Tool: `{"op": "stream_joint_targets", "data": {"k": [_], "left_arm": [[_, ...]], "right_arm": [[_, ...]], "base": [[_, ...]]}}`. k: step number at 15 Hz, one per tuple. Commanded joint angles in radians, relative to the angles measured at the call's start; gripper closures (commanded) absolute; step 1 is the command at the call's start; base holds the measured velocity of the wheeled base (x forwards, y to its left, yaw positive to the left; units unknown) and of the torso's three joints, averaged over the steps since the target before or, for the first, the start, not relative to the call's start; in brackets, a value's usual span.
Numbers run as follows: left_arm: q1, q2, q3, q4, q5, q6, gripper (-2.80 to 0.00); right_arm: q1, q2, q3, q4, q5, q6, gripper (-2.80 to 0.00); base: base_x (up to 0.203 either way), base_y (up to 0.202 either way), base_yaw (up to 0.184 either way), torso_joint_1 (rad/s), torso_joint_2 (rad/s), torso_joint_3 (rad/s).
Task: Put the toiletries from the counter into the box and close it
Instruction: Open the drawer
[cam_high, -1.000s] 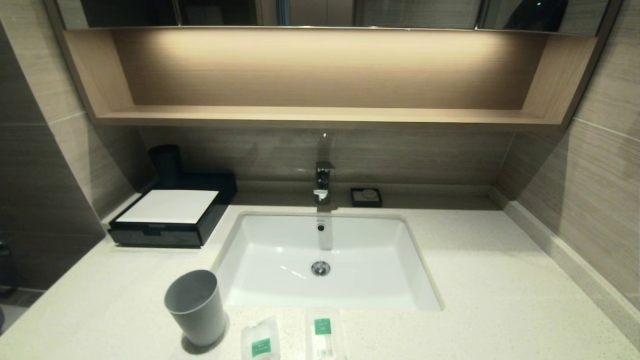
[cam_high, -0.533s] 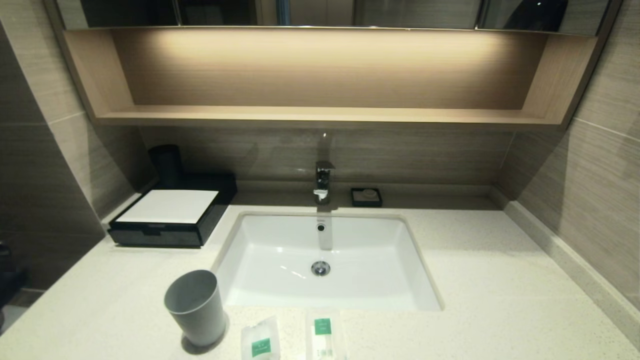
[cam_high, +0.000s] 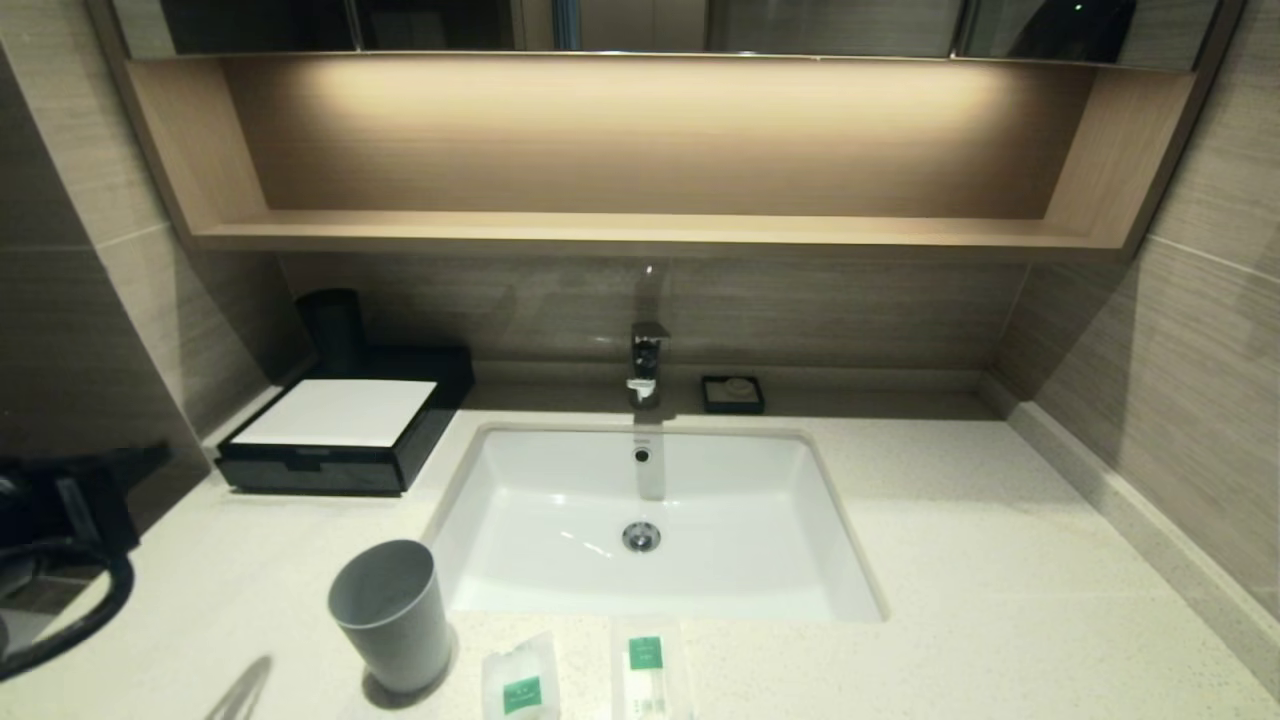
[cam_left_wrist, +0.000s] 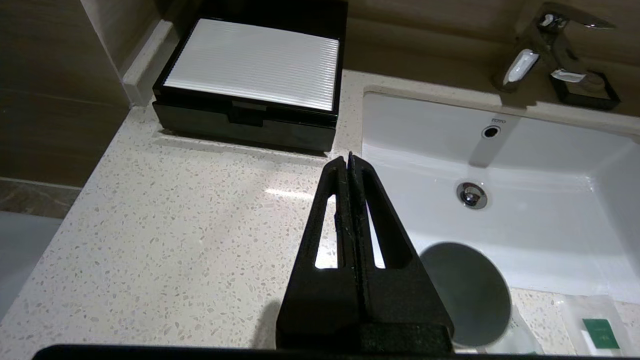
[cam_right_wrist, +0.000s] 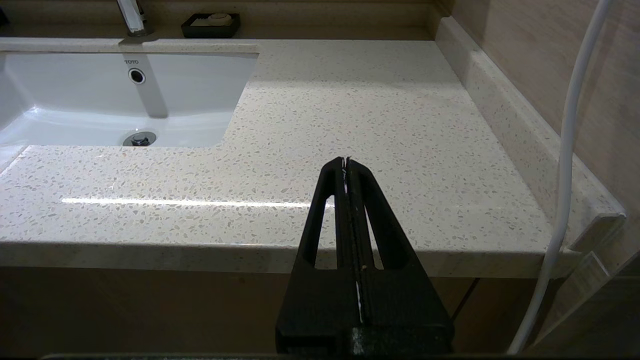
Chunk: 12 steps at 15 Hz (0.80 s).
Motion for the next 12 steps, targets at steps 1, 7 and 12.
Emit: {"op": "stream_joint_targets", "data": {"k": [1,7,12], "left_arm": [[0.029,0.17,-0.051,-0.033,-0.001,0.001,0.0],[0.073,0.43,-0.115,-0.248,-0.004,0.025,0.0],[0.075,0.587,-0.153,-0.324,-0.002,0.058,0.0]], "right_arm": [[0.0,-0.001,0.001,0.0,0.0,0.0,0.0],[0.0,0.0,0.002,0.0,0.0,0.0,0.0],[0.0,0.0,0.002,0.0,0.0,0.0,0.0]], "base": [[0.0,0.0,0.0,0.0,0.0,0.0],[0.0,0.0,0.0,0.0,0.0,0.0],[0.0,0.0,0.0,0.0,0.0,0.0]]}}
